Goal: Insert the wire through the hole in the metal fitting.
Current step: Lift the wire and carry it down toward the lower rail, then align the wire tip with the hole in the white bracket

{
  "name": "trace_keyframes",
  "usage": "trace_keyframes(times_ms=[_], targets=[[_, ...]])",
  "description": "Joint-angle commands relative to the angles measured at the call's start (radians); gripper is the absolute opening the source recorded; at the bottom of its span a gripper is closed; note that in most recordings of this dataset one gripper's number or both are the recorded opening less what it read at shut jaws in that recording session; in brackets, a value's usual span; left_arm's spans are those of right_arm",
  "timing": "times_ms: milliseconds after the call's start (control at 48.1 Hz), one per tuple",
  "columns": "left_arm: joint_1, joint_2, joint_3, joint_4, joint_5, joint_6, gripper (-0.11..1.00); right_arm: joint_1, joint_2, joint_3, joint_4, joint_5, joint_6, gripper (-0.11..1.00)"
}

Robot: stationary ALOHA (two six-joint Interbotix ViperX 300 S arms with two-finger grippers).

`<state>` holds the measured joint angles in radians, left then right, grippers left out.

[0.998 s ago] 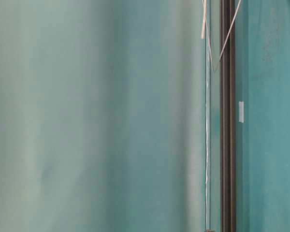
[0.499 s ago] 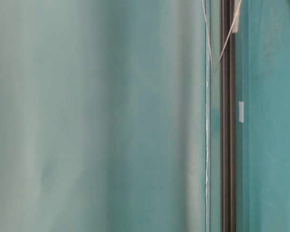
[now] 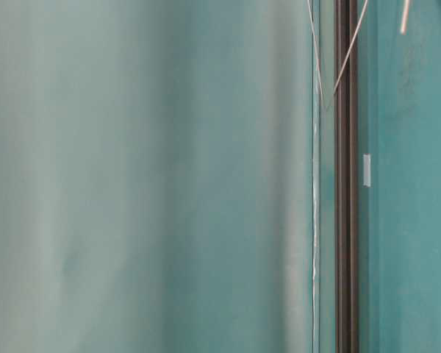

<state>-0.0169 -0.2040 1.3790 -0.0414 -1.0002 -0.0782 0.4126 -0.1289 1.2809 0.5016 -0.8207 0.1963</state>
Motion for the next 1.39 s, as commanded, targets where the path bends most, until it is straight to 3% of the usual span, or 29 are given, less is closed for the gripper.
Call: trace_keyframes(times_ms=[0, 166, 291, 790, 1372], targets=[[-0.012, -0.009, -0.006, -0.002, -0.011, -0.002, 0.75, 0.063, 0.026, -0.04, 0.08, -0.035, -0.035, 0.0], [-0.037, -0.002, -0.009, -0.002, -0.015, -0.003, 0.75, 0.152, 0.078, -0.081, 0.209, -0.072, -0.091, 0.0], [-0.06, 0.012, -0.017, -0.003, -0.035, -0.014, 0.75, 0.173, 0.092, -0.086, 0.25, -0.075, -0.098, 0.0], [-0.135, 0.164, -0.063, -0.006, -0.158, -0.025, 0.75, 0.192, 0.092, -0.112, 0.25, -0.084, -0.127, 0.0], [-0.173, 0.16, -0.066, -0.006, -0.179, 0.031, 0.75, 0.193, 0.092, -0.135, 0.255, -0.023, -0.146, 0.0]])
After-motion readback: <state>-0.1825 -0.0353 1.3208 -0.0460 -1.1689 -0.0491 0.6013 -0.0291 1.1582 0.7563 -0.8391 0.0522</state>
